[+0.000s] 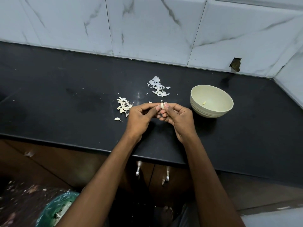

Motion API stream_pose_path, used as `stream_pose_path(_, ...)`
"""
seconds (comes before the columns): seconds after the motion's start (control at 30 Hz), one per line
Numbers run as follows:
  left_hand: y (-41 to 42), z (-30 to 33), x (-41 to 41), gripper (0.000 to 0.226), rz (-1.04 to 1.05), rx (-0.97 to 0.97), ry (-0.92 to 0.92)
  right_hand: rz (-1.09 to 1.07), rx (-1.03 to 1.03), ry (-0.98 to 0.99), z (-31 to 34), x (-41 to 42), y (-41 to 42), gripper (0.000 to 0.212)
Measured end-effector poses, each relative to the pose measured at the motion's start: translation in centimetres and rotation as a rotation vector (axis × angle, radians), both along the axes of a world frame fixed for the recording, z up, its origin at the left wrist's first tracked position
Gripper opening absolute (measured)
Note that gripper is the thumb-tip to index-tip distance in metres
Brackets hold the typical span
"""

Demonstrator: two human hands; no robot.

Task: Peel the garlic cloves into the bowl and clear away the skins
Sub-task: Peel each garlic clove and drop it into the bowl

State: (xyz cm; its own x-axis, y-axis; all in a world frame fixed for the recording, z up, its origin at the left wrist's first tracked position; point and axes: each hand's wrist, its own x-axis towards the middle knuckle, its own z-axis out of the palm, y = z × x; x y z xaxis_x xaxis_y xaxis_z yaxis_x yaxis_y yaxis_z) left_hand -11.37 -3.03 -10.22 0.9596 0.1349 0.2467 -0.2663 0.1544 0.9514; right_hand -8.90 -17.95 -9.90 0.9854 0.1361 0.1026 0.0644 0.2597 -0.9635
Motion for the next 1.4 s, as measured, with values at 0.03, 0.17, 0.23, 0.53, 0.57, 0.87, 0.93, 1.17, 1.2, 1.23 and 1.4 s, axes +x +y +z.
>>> stream_pose_path(0.03, 0.0, 0.0, 0.0, 0.016, 0.007, -0.008, 0.005, 0.007, -0.011, -0.014, 0.0, 0.0, 0.0, 0.023)
stream_pose_path(0.17, 0.3, 0.2, 0.0, 0.017, 0.045, -0.054, 0.014, 0.009, -0.113, -0.146, 0.0, -0.4, 0.2, 0.016)
stream_pose_path(0.23, 0.3, 0.2, 0.0, 0.019, 0.058, -0.078, 0.019, -0.033, -0.175, -0.222, -0.1, -0.4, 0.3, 0.017)
stream_pose_path(0.53, 0.4, 0.1, 0.2, 0.015, 0.044, -0.106, 0.025, -0.164, -0.378, -0.359, -1.2, 0.0, 0.5, 0.025)
stream_pose_path(0.57, 0.4, 0.1, 0.2, 0.014, 0.045, -0.101, 0.026, -0.18, -0.41, -0.388, -1.3, 0.0, 0.5, 0.024)
stream_pose_path(0.87, 0.6, -0.1, 0.2, 0.019, 0.029, -0.033, 0.055, -0.268, -0.681, -0.599, -0.9, -0.4, 0.5, 0.018)
stream_pose_path(0.93, 0.7, -0.3, 0.2, 0.016, 0.054, 0.018, 0.039, -0.267, -0.681, -0.596, -0.9, -0.4, 0.5, 0.021)
stream_pose_path(1.17, 0.8, -0.2, 0.1, 0.009, 0.1, 0.014, 0.067, -0.208, -0.685, -0.562, -0.7, -0.6, 0.5, 0.017)
stream_pose_path(1.2, 0.7, -0.2, 0.1, 0.009, 0.099, -0.001, 0.075, -0.197, -0.689, -0.556, -0.7, -0.5, 0.5, 0.017)
stream_pose_path(1.23, 0.7, -0.1, 0.1, 0.008, 0.097, -0.017, 0.082, -0.187, -0.695, -0.552, -0.7, -0.4, 0.4, 0.016)
stream_pose_path(1.4, 0.5, 0.2, -0.1, 0.007, 0.098, -0.053, 0.097, -0.149, -0.683, -0.54, -0.7, -0.3, 0.3, 0.02)
